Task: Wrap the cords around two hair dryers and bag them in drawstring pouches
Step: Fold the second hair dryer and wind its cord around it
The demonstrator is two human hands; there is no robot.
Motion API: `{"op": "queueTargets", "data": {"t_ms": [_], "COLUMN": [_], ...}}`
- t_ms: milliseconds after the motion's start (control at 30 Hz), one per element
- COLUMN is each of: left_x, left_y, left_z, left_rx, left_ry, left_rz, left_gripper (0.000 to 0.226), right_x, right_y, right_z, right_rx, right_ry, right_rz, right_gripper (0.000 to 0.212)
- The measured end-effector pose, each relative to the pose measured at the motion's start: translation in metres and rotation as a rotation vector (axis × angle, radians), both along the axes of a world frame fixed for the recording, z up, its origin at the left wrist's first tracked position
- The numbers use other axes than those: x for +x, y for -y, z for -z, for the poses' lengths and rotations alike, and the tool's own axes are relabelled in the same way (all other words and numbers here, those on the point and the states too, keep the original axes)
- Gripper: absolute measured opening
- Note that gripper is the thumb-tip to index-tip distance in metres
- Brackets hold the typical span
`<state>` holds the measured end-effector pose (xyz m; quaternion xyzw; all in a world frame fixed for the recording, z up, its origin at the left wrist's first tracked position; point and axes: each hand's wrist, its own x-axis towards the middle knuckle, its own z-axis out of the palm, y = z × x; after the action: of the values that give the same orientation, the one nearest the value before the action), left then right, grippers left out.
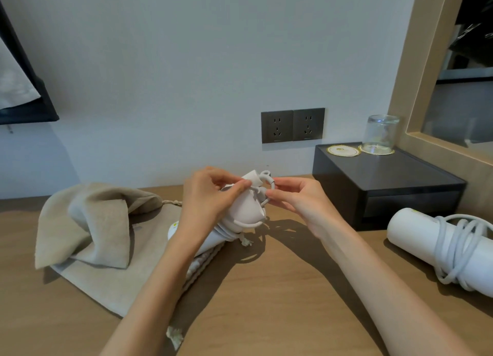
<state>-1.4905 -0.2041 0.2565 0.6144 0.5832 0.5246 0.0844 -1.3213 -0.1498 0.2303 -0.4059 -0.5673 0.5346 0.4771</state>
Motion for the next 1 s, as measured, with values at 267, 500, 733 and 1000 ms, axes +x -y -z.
{"op": "queueTargets", "data": {"t_ms": [267, 500, 733, 1000], "left_x": [0.001, -0.006, -0.025, -0.051], "left_y": [-0.016, -0.021, -0.013, -0.001], "left_z": [-0.015, -0.004, 0.012, 0.032], "left_rx": [-0.162, -0.143, -0.098, -0.207], "left_ry": [-0.071, 0.175, 0.023, -0.046], "left_rz": [0.026, 0.041, 0.108, 0.250], "left_gripper": [0.016, 0.023, 0.013, 0.029], "right_x": [0.000, 0.000, -0.004, -0.011], "right_y": [-0.001, -0.002, -0.004, -0.006], "right_z": [0.000, 0.001, 0.003, 0.013], "right_rx": [0.068, 0.042, 0.059, 0.057], "right_ry": [0.066, 0.004, 0.051, 0.052], "right_rz": [0.021, -0.033, -0.016, 0.053], "right_gripper": [0.027, 0.022, 0.024, 0.026]}}
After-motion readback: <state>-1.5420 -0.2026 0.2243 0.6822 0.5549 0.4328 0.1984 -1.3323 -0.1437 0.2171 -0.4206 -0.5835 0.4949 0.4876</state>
